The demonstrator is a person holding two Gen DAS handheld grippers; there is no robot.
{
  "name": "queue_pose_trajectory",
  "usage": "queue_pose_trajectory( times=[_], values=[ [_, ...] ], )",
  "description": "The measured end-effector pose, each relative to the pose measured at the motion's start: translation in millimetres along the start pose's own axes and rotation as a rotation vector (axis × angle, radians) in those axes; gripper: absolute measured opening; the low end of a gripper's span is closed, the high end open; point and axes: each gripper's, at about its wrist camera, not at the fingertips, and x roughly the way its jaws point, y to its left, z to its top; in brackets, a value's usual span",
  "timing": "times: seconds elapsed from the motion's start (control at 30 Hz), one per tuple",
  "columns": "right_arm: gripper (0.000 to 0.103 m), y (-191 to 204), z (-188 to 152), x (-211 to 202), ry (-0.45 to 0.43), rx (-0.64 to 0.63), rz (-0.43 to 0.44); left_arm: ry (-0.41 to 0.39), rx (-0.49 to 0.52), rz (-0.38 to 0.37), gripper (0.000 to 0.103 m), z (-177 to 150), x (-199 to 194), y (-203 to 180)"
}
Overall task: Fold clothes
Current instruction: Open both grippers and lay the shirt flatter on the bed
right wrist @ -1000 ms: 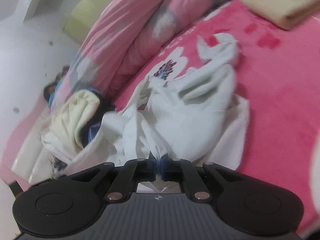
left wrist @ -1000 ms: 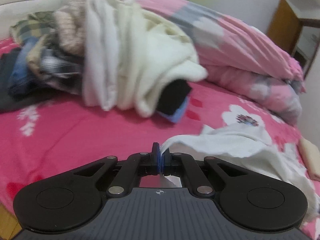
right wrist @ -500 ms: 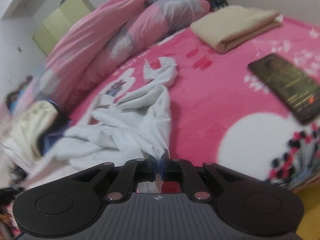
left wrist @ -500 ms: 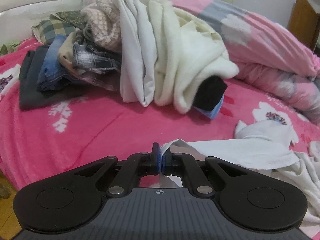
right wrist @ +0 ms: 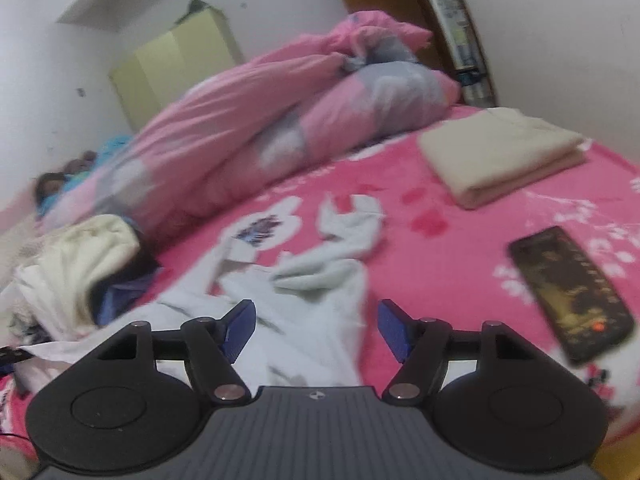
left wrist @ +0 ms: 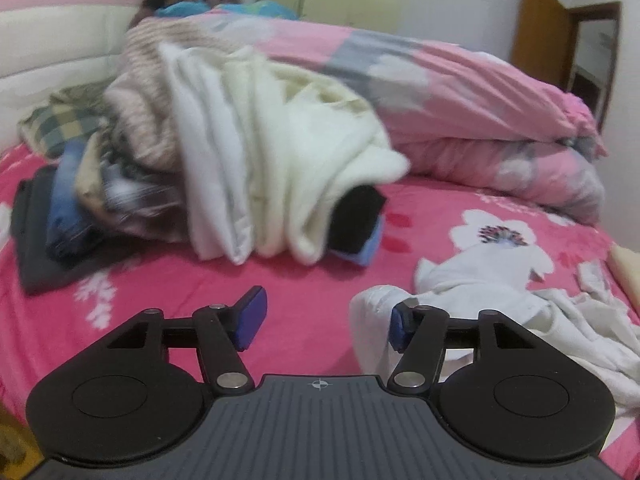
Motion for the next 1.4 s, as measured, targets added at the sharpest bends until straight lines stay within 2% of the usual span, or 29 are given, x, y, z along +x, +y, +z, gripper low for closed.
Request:
queue_pose_trajectory(
  times=[0.17,0.2,0.33,0.43,0.53,0.6,0.67,0.73,0.83,1.0,1.07,1.17,1.27,1.4],
  values=[
    [0.07,21.7,7.2,19.8,0.019,-0.035,0.081,-0.023,0.003,0.011,0.063,2.4,-4.4,0.1],
    [0.07,28.0,9.2,26.9,0.03,-0.047,0.098,-0.016,-0.024,0.023,0.066,2.5,-4.7,7.5],
    [0.071,53.3,20.5,58.0,0.059,-0.102,0.156,0.013,-0.136,0.067,0.067,2.6,-5.5,37.4],
    [0.076,70.1,27.5,78.7,0.066,-0.141,0.175,0.078,-0.283,0.068,0.067,-2.8,2.1,64.5],
    [0.077,81.9,32.8,102.4,0.097,-0.159,0.184,0.136,-0.479,0.007,0.067,-11.7,14.0,89.7],
    [0.077,89.3,33.7,118.5,0.125,-0.162,0.215,0.17,-0.604,-0.073,0.067,-19.3,24.5,104.7],
    [0.077,97.9,34.7,133.4,0.15,-0.163,0.245,0.212,-0.643,-0.135,0.067,-24.0,32.4,111.3],
    [0.077,109.9,35.7,148.2,0.172,-0.161,0.27,0.244,-0.59,-0.153,0.067,-24.6,33.1,109.9],
    [0.077,133.8,32.9,163.9,0.183,-0.204,0.308,0.288,-0.439,-0.189,0.072,-24.1,23.5,103.1],
    [0.076,148.2,18.1,187.8,0.235,-0.261,0.25,0.334,-0.175,-0.247,0.076,-30.3,-8.3,93.4],
    [0.077,144.3,13.9,186.7,0.247,-0.256,0.239,0.303,-0.147,-0.287,0.079,-31.5,-22.3,92.9],
    [0.077,138.2,15.6,178.3,0.234,-0.245,0.244,0.221,-0.152,-0.338,0.09,-24.9,-26.8,83.6],
    [0.076,141.0,24.6,180.9,0.208,-0.275,0.201,0.189,-0.043,-0.36,0.09,-10.2,-0.8,41.6],
    [0.076,148.5,32.6,209.0,0.227,-0.302,0.191,0.197,0.183,-0.37,0.086,0.5,44.5,-44.2]
  ],
)
